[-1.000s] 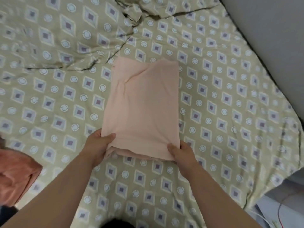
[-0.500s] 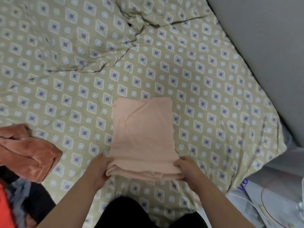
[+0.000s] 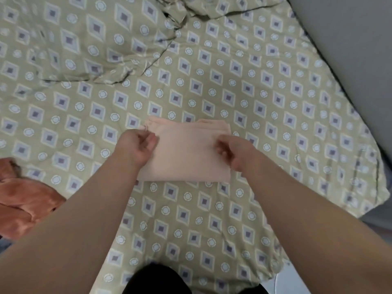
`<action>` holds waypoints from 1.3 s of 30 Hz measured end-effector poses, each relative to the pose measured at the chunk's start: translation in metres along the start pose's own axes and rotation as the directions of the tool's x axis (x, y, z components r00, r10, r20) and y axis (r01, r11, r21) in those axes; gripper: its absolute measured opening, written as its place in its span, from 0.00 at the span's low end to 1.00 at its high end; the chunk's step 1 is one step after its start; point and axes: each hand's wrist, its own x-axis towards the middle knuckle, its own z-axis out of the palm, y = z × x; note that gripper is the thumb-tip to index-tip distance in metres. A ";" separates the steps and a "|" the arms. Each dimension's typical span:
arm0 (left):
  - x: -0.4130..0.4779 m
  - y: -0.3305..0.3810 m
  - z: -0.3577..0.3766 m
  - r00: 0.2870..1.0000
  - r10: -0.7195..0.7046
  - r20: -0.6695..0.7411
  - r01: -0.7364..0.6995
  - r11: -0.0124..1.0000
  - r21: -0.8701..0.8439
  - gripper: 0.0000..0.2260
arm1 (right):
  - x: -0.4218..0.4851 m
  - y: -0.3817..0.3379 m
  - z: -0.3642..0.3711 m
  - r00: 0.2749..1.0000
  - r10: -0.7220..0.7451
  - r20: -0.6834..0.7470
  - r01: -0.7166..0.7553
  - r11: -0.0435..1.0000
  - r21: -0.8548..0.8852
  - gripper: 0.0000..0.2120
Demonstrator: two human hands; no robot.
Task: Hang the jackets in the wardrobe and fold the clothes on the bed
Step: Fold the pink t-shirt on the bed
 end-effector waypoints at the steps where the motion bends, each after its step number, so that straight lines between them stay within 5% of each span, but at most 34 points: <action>1: 0.004 -0.003 -0.002 0.998 0.058 0.031 -0.061 0.991 0.123 0.06 | 0.006 -0.001 -0.002 0.997 -0.049 -0.054 0.042 0.991 -0.127 0.07; 4: 0.014 -0.005 -0.013 0.972 0.219 0.087 -0.236 0.919 0.316 0.05 | 0.022 -0.003 -0.009 0.958 -0.248 -0.143 0.193 0.928 -0.319 0.07; 7: 0.030 -0.006 -0.019 0.941 0.337 -0.002 -0.314 0.877 0.363 0.05 | 0.031 0.001 -0.010 0.905 -0.393 -0.166 0.299 0.863 -0.408 0.12; 11: 0.034 -0.020 -0.014 0.848 0.517 0.120 -0.480 0.652 0.587 0.10 | 0.033 0.008 -0.005 0.921 -0.360 -0.147 0.272 0.867 -0.416 0.10; 12: 0.031 -0.024 -0.016 0.771 0.596 0.223 -0.579 0.511 0.636 0.16 | 0.030 0.011 -0.002 0.893 -0.419 -0.166 0.300 0.828 -0.474 0.10; 13: 0.027 -0.028 -0.019 0.625 0.684 0.375 -0.675 0.233 0.700 0.22 | 0.026 0.017 0.002 0.809 -0.563 -0.170 0.364 0.706 -0.608 0.12; 15: 0.023 -0.042 -0.026 0.285 0.573 0.768 -0.665 -0.460 0.589 0.28 | 0.016 0.037 0.013 0.481 -0.874 0.071 0.485 0.198 -0.852 0.22; 16: 0.023 -0.049 -0.027 0.221 0.419 0.881 -0.621 -0.636 0.458 0.28 | 0.014 0.048 0.021 0.354 -0.896 0.268 0.523 -0.048 -0.851 0.25; 17: 0.025 -0.055 -0.028 0.247 0.295 0.923 -0.589 -0.711 0.385 0.28 | 0.014 0.055 0.026 0.308 -0.852 0.423 0.549 -0.204 -0.811 0.27; 20: 0.044 -0.059 -0.026 0.480 0.211 0.851 -0.473 -0.755 0.454 0.31 | 0.033 0.058 0.026 0.462 -0.721 0.517 0.538 -0.237 -0.809 0.31; 22: 0.056 -0.055 -0.027 0.521 0.234 0.821 -0.440 -0.751 0.493 0.33 | 0.047 0.054 0.021 0.471 -0.723 0.505 0.499 -0.254 -0.828 0.33; 39: 0.078 -0.063 -0.024 0.467 0.283 0.838 -0.391 -0.784 0.483 0.33 | 0.081 0.055 0.018 0.397 -0.769 0.502 0.500 -0.277 -0.821 0.37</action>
